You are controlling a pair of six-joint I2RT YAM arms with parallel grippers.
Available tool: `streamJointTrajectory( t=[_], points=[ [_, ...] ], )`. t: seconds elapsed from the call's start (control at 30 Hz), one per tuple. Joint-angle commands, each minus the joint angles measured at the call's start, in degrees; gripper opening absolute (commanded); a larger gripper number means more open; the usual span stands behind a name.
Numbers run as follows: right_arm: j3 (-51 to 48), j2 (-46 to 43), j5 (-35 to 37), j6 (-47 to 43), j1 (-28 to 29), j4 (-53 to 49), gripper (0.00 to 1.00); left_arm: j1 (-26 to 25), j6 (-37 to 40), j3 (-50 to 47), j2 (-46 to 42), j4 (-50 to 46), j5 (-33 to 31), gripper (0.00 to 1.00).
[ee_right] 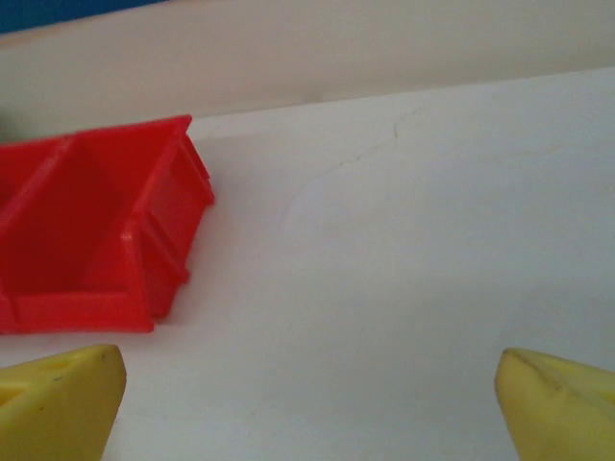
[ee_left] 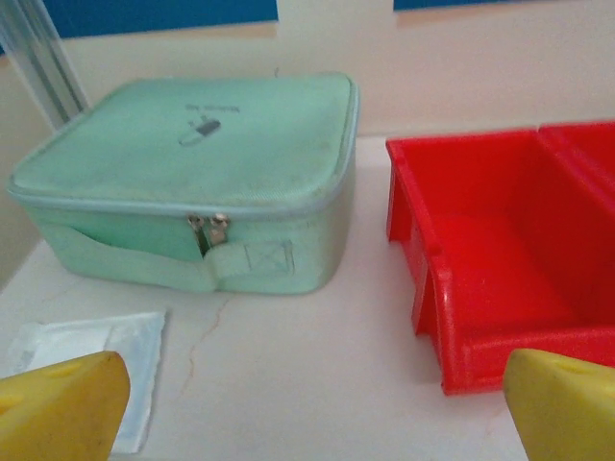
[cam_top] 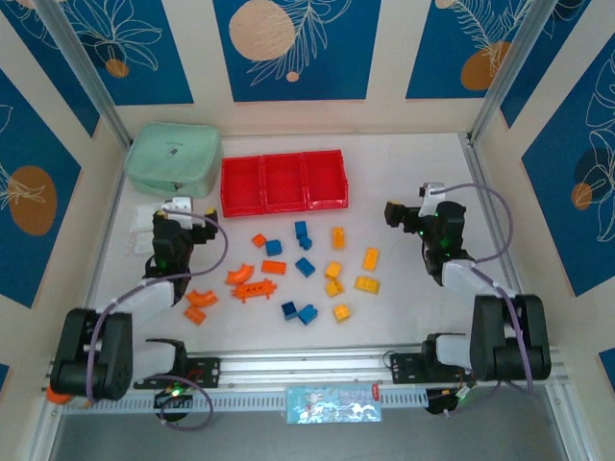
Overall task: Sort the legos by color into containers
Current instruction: Pick up the lego from the center of the table.
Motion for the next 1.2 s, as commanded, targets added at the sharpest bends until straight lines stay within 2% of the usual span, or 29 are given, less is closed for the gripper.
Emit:
streamJointTrajectory(
  t=[0.0, 0.07, 0.17, 0.3, 0.47, 0.57, 0.73, 0.83, 1.03, 1.17],
  points=[
    [4.67, -5.43, 1.95, 10.33, -1.39, -13.67, 0.99, 0.6, -9.96, 4.27, -5.7, -13.68, -1.6, 0.99],
    [7.46, -6.72, 2.33, 17.82, -2.61, -20.39, 0.99, 0.6, -12.9, 5.43, -7.84, -17.35, -0.39, 0.99],
    [9.19, -7.11, 1.56, 22.43, -4.17, -26.79, 0.99, 0.67, -18.79, 3.44, -9.17, -15.94, -0.01, 0.99],
    [9.43, -7.73, -1.51, 23.71, -4.67, -29.91, 0.99, 0.86, -23.63, 7.37, -9.06, -25.68, 3.59, 0.99],
    [9.05, -9.73, -1.45, 23.52, -0.02, -32.49, 0.99, 0.64, -27.29, 9.21, -9.9, -30.62, 12.39, 0.99],
    [10.63, -9.4, -1.54, 22.01, 3.99, -35.69, 0.99, -0.36, -28.54, 12.09, -9.92, -36.74, 15.21, 0.99],
    [12.7, -8.68, -1.07, 19.4, 11.79, -40.31, 0.99, -6.91, -26.78, 17.68, -9.09, -47.94, 14.83, 0.99],
    [14.49, -7.26, -1.28, 18.43, 15.95, -43.77, 0.99, -12.48, -26.39, 20.78, -7.83, -53.52, 11.53, 0.99],
    [16.71, -3.95, -0.55, 17.78, 24.83, -47.14, 0.99, -21.97, -25.31, 27.12, -0.58, -60.1, 9.68, 1.0],
    [17.0, -1.79, 0.01, 19.45, 29.82, -46.25, 0.99, -26.74, -30.16, 31.51, 5.38, -64.41, 4.97, 0.97]
  ],
)
